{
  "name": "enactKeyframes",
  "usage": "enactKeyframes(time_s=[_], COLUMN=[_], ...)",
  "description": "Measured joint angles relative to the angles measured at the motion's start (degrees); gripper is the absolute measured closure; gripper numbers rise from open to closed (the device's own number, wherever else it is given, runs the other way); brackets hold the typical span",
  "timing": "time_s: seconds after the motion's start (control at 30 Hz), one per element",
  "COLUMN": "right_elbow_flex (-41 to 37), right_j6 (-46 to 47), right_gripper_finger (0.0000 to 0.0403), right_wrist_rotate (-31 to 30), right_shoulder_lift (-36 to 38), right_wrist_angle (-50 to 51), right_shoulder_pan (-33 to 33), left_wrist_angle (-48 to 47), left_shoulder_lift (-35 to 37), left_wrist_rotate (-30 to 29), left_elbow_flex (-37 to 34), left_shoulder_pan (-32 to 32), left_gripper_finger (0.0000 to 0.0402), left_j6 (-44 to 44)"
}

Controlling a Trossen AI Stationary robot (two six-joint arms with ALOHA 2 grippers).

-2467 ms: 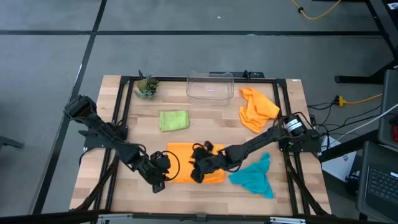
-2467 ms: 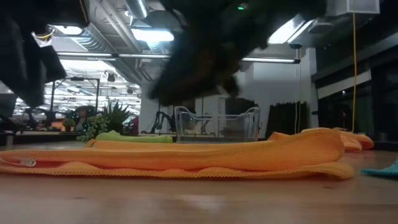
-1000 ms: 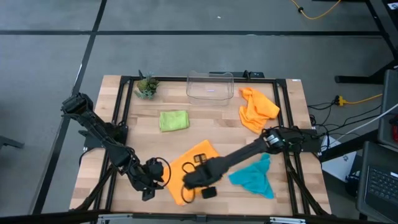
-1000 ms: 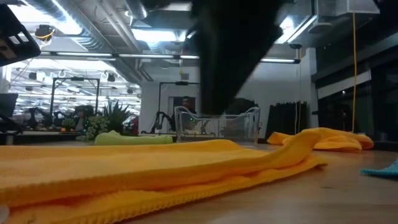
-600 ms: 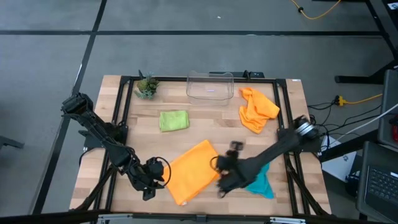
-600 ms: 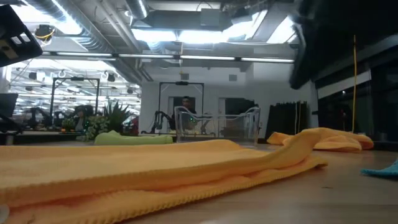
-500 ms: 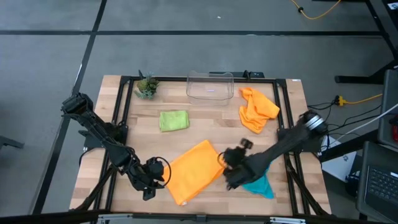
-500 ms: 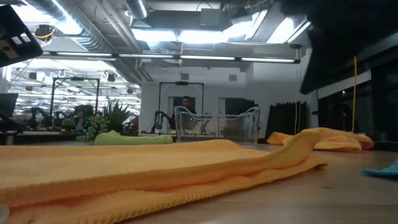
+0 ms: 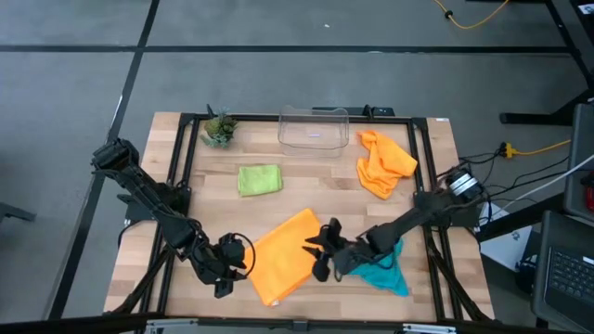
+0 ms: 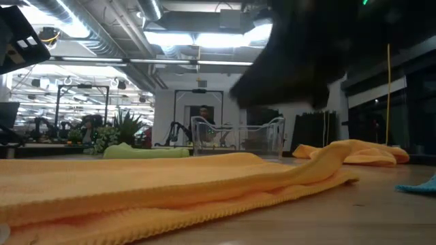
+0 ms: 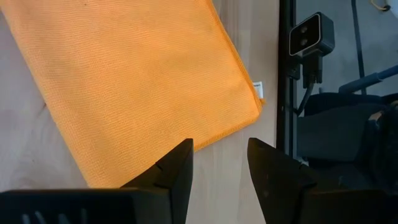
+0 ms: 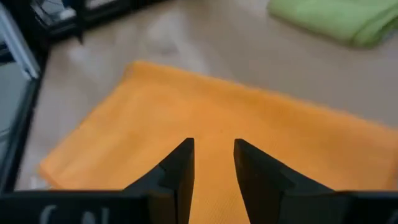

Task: Fold microfiber towels
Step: Fold the bottom microfiber cloth

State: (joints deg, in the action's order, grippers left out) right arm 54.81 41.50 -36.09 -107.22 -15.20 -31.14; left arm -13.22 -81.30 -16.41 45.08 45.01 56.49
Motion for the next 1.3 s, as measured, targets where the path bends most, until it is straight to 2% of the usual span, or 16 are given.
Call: enactKeyframes(time_s=[0.17, 0.23, 0.33, 0.5, 0.67, 0.73, 0.83, 0.93, 1.07, 1.2, 1.3], right_elbow_flex=[3.7, 4.9, 5.7, 5.6, 5.6, 5.6, 5.6, 5.3, 6.4, 7.5, 8.6], right_j6=[3.2, 5.0, 5.2, -9.5, -25.5, -29.3, -32.6, -32.9, -31.9, -30.6, -26.9], right_gripper_finger=[0.0287, 0.0287, 0.0287, 0.0287, 0.0287, 0.0287, 0.0287, 0.0287, 0.0287, 0.0287, 0.0287], right_wrist_rotate=[6.2, 9.1, 9.9, 11.1, 23.6, 26.3, 26.9, 28.2, 31.0, 32.6, 29.2], right_shoulder_lift=[-6.9, -8.0, -8.3, -8.3, -8.2, -8.2, -8.2, -7.5, -4.9, -2.1, -2.0], right_wrist_angle=[4.5, 8.6, 13.0, 13.8, 10.5, 10.0, 9.4, 8.4, 8.5, 8.1, 6.9], right_shoulder_pan=[2.0, 2.8, 4.0, 8.3, 15.7, 18.8, 22.8, 25.3, 25.8, 23.1, 19.6], left_wrist_angle=[0.0, 0.0, -0.2, -0.4, -0.4, -0.4, -0.4, -0.4, -0.4, -0.4, -0.5], left_shoulder_lift=[0.0, 0.0, 0.0, 0.0, 0.0, 0.0, 0.0, 0.0, 0.0, 0.0, 0.0], left_wrist_rotate=[0.0, 0.0, 0.0, 0.0, -0.1, -0.1, -0.1, -0.1, -0.1, -0.7, -1.2], left_elbow_flex=[0.0, 0.0, 0.0, 0.0, 0.0, 0.0, 0.0, 0.0, 0.0, 0.0, 0.0], left_shoulder_pan=[0.0, 0.0, 0.0, 0.0, 0.0, 0.0, 0.0, 0.0, 0.0, 0.0, 0.0], left_gripper_finger=[0.0256, 0.0256, 0.0256, 0.0256, 0.0256, 0.0256, 0.0256, 0.0257, 0.0257, 0.0257, 0.0257], left_j6=[0.0, 0.0, 0.0, -0.5, -1.6, -1.6, -1.6, -1.6, -1.6, -1.6, -1.6])
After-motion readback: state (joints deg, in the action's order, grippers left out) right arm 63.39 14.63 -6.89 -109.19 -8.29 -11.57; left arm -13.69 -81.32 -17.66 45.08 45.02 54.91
